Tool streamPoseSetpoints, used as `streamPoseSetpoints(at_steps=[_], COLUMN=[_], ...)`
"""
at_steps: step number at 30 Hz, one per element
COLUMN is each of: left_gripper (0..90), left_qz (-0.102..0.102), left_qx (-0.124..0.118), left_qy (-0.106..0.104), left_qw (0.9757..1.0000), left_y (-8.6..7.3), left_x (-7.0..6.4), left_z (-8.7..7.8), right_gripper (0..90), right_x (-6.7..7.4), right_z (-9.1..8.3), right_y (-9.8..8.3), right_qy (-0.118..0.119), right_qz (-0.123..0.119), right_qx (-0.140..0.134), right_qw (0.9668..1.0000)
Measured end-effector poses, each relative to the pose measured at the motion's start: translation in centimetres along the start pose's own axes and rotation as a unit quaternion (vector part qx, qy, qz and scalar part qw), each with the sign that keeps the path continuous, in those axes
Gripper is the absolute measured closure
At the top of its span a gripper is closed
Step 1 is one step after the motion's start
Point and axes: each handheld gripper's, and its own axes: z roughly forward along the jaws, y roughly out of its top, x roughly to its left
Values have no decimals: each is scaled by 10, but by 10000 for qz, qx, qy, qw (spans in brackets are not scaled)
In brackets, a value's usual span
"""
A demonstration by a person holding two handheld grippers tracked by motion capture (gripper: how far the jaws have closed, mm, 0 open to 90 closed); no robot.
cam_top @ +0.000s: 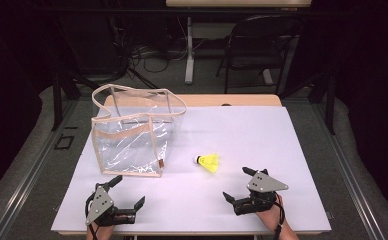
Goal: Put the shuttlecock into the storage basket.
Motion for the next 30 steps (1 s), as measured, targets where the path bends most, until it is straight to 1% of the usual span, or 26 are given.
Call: streamPoseSetpoints(at_steps=[5, 13, 16, 21, 30], left_gripper=[0, 0, 0, 1, 1], left_qz=[1, -2, 16, -12, -5], left_qx=[3, -6, -1, 1, 5], left_qy=[-11, -18, -22, -21, -4], left_qw=[10000, 10000, 10000, 10000, 10000], left_y=[0, 0, 0, 0, 0], left_x=[1, 0, 1, 1, 2], left_z=[0, 0, 0, 0, -1], right_gripper=[0, 0, 0, 0, 0], right_x=[-1, -3, -3, -6, -9], right_z=[7, 21, 24, 33, 49], right_y=[3, 7, 8, 12, 19], right_qy=[76, 166, 192, 263, 274], right_qz=[77, 125, 124, 120, 156], right_qx=[68, 173, 197, 247, 337], right_qw=[9999, 9996, 9995, 9993, 9989])
